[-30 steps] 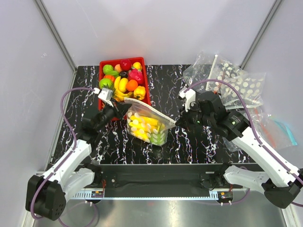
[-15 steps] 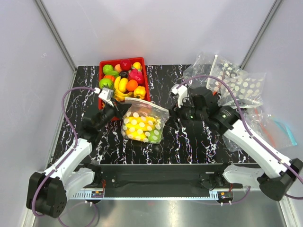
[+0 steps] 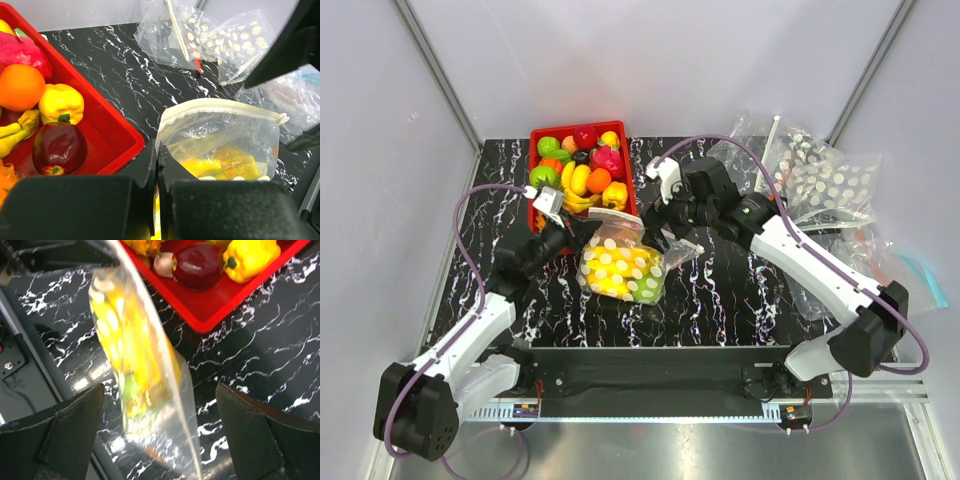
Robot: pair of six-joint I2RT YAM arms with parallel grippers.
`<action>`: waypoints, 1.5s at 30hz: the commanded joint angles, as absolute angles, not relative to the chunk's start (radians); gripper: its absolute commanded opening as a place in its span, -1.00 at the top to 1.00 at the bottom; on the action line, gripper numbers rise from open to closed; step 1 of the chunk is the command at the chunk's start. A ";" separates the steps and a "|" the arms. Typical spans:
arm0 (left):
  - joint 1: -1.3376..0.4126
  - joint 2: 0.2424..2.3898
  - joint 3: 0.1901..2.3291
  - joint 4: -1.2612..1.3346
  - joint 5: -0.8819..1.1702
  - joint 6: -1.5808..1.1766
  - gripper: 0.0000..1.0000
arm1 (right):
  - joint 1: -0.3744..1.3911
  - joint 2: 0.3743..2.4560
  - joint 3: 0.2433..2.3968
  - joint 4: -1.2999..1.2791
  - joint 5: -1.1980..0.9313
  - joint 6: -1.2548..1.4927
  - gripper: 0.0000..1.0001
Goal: Place the food in the zip-top bag and seal the zipper
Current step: Place the zipper food storage bag at the center of the board.
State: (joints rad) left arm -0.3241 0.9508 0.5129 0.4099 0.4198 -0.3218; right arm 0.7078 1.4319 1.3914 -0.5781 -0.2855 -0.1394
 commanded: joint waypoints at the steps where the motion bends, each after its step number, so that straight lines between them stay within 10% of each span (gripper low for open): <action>1: -0.333 0.939 0.531 0.483 0.448 -0.311 1.00 | 0.709 1.485 1.453 -0.526 -0.281 -0.181 -0.97; 6: -0.331 0.924 0.529 0.480 0.445 -0.321 1.00 | 0.709 1.545 1.488 -0.560 -0.360 -0.141 -0.80; 15: -0.333 0.908 0.554 0.442 0.419 -0.376 0.78 | 0.724 1.476 1.419 -0.566 -0.459 -0.074 1.00; 30: -0.330 0.735 0.726 0.006 0.143 -0.434 -0.55 | 0.727 1.298 1.364 -0.646 -0.429 -0.053 1.00; 36: -0.331 0.690 0.719 -0.029 0.144 -0.443 -0.85 | 0.727 1.423 1.443 -0.661 -0.499 -0.112 0.72; 37: -0.330 0.687 0.726 -0.043 0.140 -0.446 -0.92 | 0.727 1.442 1.459 -0.658 -0.480 -0.100 0.50; 38: -0.330 0.683 0.732 -0.072 0.143 -0.445 -0.96 | 0.726 1.457 1.491 -0.661 -0.463 -0.085 -0.25; 40: -0.331 0.678 0.764 -0.110 0.146 -0.437 -0.98 | 0.727 1.473 1.502 -0.654 -0.445 -0.058 -0.75; 45: -0.330 0.681 0.889 -0.337 0.187 -0.353 -0.98 | 0.726 1.306 1.369 -0.516 -0.266 0.078 -0.99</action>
